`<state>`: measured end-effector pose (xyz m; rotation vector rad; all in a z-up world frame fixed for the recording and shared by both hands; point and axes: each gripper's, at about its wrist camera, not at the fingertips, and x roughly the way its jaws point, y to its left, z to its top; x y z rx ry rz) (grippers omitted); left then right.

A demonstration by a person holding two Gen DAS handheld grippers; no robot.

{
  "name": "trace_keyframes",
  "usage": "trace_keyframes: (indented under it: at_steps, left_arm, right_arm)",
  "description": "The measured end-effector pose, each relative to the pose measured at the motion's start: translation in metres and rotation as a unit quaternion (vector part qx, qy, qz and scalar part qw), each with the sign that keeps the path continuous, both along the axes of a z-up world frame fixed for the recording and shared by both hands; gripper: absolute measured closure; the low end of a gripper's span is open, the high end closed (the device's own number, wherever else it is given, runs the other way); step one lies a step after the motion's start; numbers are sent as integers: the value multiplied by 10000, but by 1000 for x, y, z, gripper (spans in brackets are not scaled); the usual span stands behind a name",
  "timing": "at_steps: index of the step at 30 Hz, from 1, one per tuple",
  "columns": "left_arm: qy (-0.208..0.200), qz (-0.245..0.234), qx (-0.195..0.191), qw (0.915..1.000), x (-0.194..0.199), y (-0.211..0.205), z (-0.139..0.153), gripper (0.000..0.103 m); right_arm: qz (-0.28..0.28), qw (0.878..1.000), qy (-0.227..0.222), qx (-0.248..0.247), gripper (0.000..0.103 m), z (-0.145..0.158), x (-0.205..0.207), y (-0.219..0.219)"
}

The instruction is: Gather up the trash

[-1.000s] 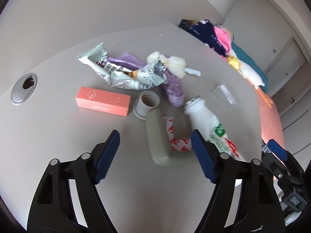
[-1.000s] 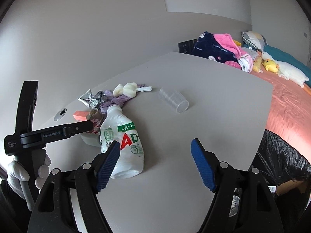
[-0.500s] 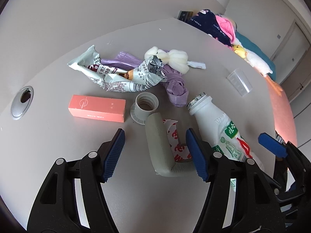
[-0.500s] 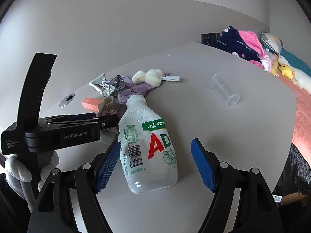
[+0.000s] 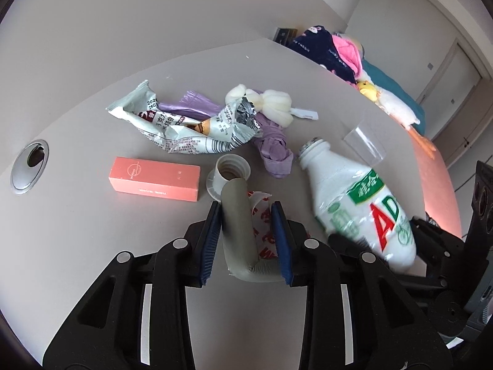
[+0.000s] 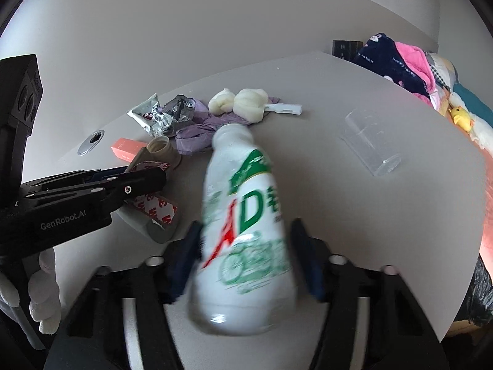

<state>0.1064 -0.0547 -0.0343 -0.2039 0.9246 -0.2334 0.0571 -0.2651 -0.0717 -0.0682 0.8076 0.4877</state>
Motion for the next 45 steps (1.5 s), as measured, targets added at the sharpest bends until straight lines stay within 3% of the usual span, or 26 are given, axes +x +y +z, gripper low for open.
trace_keyframes:
  at_steps: [16,25,45]
  left_arm:
    - [-250,-239,-93,9994,-8,-12,18,70]
    - [-320,-408,-196,9985,-16,-37,28,70]
    - [-463,-1297,-197,9903,-31,-124,47,70]
  right_arm:
    - [-324,9956,-439,764,67,33,-27,-44]
    - [-670,9925,-702,741,67,48,-44,-81]
    - [-1463,9812,-900,875,67,54,-74,-166]
